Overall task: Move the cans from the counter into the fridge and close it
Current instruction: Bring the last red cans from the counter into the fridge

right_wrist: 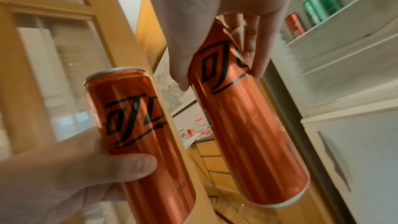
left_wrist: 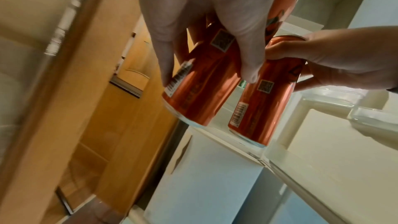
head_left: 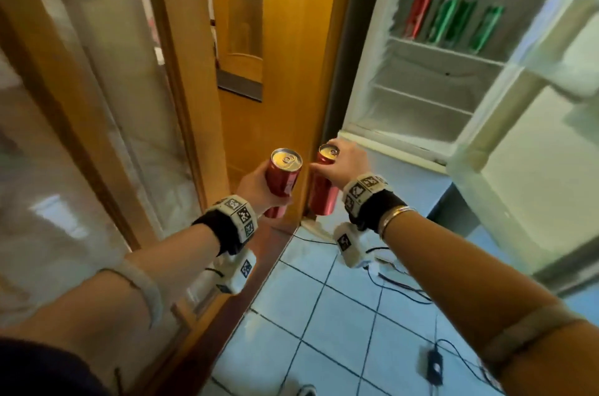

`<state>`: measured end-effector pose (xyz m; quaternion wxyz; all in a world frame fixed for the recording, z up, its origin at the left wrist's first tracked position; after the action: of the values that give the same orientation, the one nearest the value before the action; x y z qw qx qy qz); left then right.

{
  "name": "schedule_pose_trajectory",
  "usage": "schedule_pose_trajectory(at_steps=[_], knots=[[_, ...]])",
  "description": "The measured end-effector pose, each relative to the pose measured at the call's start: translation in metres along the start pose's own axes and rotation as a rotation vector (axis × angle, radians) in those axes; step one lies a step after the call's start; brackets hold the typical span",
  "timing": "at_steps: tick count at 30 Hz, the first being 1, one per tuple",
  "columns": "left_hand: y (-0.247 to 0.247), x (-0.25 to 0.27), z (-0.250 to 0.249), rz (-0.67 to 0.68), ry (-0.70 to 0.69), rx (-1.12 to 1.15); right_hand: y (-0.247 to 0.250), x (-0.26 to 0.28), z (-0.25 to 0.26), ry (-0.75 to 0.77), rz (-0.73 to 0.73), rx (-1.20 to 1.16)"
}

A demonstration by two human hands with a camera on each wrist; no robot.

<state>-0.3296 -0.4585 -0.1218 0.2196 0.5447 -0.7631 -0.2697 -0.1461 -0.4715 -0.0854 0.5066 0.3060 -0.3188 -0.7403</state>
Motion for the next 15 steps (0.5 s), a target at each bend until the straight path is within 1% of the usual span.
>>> schedule_pose_trajectory(at_steps=[3, 10, 15], knots=[[-0.023, -0.044, -0.024, 0.082, -0.032, 0.08, 0.026, -0.028, -0.03, -0.046, -0.051, 0.019], [-0.078, -0.155, -0.095, 0.127, -0.162, 0.05, 0.087, -0.109, -0.106, -0.157, -0.158, 0.112], [-0.105, -0.225, -0.149, 0.157, -0.253, 0.059, 0.133, -0.168, -0.135, -0.213, -0.239, 0.12]])
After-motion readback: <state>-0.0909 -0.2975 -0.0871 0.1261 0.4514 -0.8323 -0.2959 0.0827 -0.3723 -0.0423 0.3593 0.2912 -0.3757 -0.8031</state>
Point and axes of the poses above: each hand's wrist, its own x-axis away from the middle knuckle, its own y-axis out of the back of the hand, z = x × y, the point moved 2 cm from there along -x, towards the middle knuckle, and after that the axes turned 5 degrees about -x, right-handed, at the moved point
